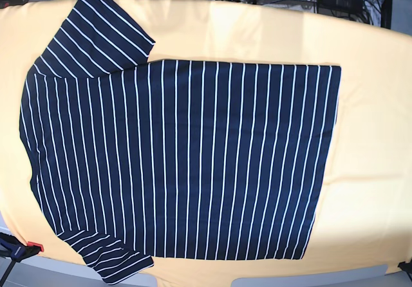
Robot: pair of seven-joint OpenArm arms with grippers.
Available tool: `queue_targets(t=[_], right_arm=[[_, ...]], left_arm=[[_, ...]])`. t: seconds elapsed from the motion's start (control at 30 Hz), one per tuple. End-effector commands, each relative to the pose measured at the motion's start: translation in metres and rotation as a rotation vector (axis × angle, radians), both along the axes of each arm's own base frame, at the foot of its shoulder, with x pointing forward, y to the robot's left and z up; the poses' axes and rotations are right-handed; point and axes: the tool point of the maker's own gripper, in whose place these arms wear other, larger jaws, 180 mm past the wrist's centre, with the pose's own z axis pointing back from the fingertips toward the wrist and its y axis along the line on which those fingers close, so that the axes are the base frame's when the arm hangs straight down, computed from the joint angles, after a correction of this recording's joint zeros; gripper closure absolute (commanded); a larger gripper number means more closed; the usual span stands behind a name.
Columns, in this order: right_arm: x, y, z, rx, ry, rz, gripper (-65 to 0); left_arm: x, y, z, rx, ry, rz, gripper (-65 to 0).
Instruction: Fold the T-shirt properly
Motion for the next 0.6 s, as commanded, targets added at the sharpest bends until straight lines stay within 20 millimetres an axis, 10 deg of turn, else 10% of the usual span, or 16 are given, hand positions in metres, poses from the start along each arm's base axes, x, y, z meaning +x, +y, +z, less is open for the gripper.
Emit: queue_targets(t=[0.0,0.43,0.57], right_arm=[[0.003,0.005,0.002,0.019,-0.011,-0.009,0.0],[0.001,0.004,0.002,0.017,-0.004,0.005,0.0],[-0.030,0.006,0.002,0.021,0.127,0.118,0.0]], left_arm=[[0.002,-0.006,0.002,-0.016,-0.017,0.000,0.0],[0.002,-0.008,0.002,-0.020,0.007,-0.024,0.0],[-0.026,-0.017,-0.001,-0.006,0.131,-0.192,0.0]])
